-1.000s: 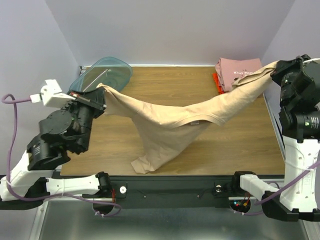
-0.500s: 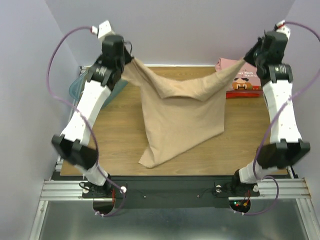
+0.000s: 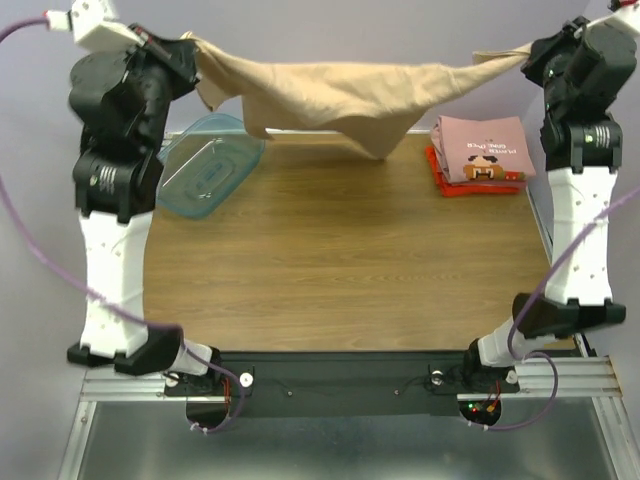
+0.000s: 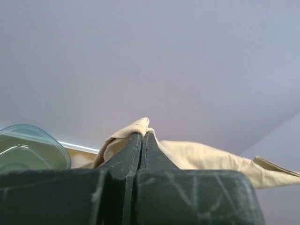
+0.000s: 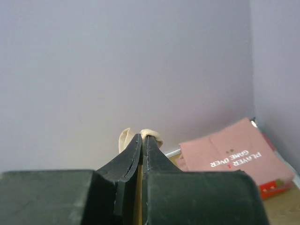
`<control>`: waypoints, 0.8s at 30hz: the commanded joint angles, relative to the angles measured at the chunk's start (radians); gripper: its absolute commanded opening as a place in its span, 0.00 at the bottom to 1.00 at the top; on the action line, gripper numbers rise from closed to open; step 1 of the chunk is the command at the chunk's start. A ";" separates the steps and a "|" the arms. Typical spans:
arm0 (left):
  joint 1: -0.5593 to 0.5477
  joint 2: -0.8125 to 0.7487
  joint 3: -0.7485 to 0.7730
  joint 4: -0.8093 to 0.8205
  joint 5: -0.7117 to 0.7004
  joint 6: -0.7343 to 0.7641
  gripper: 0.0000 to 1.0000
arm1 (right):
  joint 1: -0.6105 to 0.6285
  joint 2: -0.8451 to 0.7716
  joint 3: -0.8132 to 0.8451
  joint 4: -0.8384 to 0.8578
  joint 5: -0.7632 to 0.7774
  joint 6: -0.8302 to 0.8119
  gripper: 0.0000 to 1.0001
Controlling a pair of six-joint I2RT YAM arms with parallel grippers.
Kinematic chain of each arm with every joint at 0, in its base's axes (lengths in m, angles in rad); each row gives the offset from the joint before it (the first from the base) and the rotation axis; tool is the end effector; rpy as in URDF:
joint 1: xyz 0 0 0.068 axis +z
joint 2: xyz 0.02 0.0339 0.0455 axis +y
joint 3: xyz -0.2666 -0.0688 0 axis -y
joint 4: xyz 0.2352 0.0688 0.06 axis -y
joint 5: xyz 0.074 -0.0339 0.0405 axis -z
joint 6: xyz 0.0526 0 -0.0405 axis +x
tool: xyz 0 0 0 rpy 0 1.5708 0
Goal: Fold and stack the t-shirts
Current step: Flatten the tshirt out
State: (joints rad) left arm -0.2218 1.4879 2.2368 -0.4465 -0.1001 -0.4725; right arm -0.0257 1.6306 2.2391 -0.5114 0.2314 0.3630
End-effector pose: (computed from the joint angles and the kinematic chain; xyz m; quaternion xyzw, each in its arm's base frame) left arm 0.2450 -0.0499 0.6209 -0.1140 0.5821 -0.2458 0.7666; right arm 0.3188 -0.0203 0.5754 0.2128 0.6384 0.0470 0.7382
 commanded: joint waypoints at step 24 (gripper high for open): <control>-0.001 -1.003 -1.461 -0.173 0.108 -0.347 0.99 | -0.008 -0.420 -1.020 -0.187 0.187 -0.009 1.00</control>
State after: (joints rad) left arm -0.2214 0.4683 0.6827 -0.6506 0.0216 -0.8146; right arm -0.0265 1.2274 1.1389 -0.7136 0.4042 0.3141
